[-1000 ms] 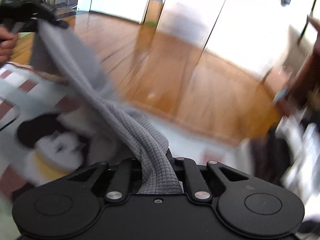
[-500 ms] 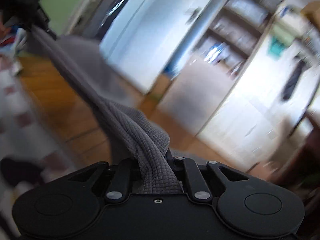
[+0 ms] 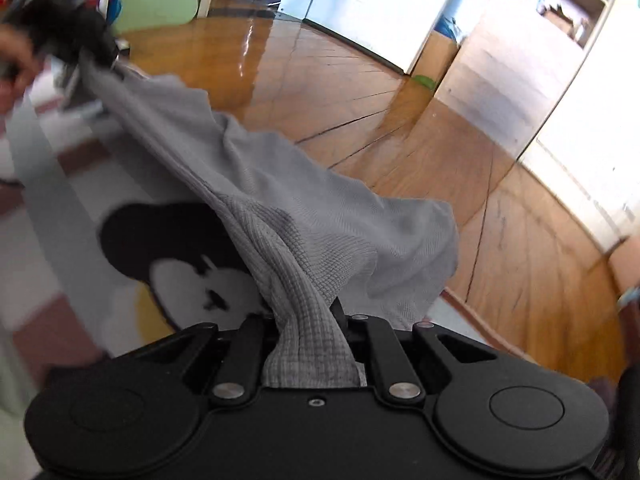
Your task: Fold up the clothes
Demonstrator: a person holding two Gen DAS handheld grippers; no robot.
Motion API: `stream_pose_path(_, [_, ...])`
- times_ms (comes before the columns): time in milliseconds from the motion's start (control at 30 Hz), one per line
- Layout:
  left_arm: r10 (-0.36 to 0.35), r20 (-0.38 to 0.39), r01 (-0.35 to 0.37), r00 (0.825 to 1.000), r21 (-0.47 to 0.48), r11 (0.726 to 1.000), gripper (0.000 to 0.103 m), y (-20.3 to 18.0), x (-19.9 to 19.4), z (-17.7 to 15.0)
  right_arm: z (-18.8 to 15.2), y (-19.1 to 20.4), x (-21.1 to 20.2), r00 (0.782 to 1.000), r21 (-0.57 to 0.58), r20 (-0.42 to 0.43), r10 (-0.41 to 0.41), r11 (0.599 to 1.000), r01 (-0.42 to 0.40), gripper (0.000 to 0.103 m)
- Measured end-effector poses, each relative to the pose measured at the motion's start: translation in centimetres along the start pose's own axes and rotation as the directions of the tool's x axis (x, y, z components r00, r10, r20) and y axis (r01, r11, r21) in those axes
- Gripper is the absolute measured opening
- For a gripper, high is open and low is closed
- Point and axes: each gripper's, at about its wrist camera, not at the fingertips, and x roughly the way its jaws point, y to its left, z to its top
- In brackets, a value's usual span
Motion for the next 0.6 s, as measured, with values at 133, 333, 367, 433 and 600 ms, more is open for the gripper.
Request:
stream_pose_path(133, [-0.018,-0.140,-0.019,0.990,-0.265,0.964,0.014,5.5,2.3,0.0,-1.0,2.1,2.0,0.993,-0.077,-0.096,0.062,0.995,-0.069,0.012])
stream_pose_path(333, [-0.172,-0.224,0.019,0.959,-0.558,0.830,0.009,11.6,5.7,-1.0,-2.0,2.3,3.9,0.989,-0.046,-0.128,0.079,0.995,-0.085,0.012])
stream_pose_path(367, [-0.163,-0.202,0.031,0.966,-0.535,0.844,0.006,11.4,5.5,-0.4,-1.9,1.7,3.8,0.989,-0.023,-0.117,0.092,0.995,-0.095,0.012])
stream_pose_path(433, [-0.103,-0.082,0.056,0.991,-0.449,0.892,0.005,10.0,3.4,1.0,-1.7,0.8,3.7,0.987,0.029,-0.093,0.129,0.992,-0.127,0.012])
stream_pose_path(600, [0.145,0.080,-0.116,0.986,-0.291,0.950,0.009,7.1,-2.3,0.9,-2.9,1.1,2.4,0.973,0.075,-0.075,0.220,0.974,-0.215,0.013])
